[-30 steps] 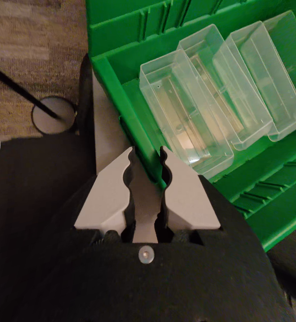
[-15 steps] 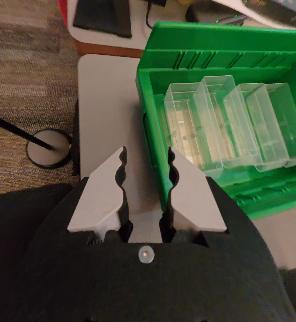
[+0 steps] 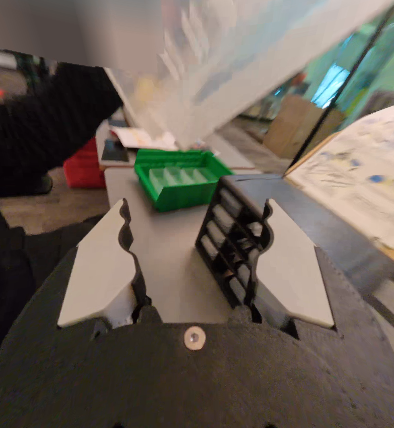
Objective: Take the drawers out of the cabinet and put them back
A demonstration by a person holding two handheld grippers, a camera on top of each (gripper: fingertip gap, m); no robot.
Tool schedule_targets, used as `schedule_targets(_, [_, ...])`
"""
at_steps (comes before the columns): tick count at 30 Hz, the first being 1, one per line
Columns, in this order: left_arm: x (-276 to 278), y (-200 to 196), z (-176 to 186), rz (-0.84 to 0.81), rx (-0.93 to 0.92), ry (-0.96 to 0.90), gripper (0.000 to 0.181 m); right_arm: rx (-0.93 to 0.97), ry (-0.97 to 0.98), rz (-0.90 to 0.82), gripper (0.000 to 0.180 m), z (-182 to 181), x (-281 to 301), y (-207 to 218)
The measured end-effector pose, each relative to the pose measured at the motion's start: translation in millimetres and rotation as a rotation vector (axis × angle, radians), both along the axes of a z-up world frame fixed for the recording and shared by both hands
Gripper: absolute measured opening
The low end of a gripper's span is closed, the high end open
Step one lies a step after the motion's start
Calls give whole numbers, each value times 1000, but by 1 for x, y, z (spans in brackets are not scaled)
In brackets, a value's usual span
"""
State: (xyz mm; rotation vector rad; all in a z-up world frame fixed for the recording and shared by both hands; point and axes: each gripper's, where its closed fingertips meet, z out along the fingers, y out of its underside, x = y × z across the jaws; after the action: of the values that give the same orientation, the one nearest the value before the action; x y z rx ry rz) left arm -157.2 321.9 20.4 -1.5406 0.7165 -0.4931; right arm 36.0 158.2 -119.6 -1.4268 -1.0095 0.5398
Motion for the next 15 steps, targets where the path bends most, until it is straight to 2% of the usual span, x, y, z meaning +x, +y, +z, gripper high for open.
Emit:
schedule_targets(3, [89, -2, -13, -105, -22, 9, 2, 143, 142, -138, 118, 54, 64, -31])
schedule_targets(6, [186, -10, -26, -224, -46, 9, 2, 281, 179, -295, 123, 80, 104, -62])
schedule_targets(10, [305, -28, -51, -354, -104, 30, 2, 348, 111, -459, 125, 67, 137, -79])
schedule_targets(11, [330, -35, -60, -380, -124, 43, 2, 338, 126, -511, 120, 63, 151, -79])
schedule_targets(13, [373, -47, -74, -389, -115, 97, 2, 346, 176, -652, 124, 60, 186, -77])
schedule_targets(15, [411, -52, -88, -409, -140, 99, 3, 338, 196, -782, 109, 53, 223, -75])
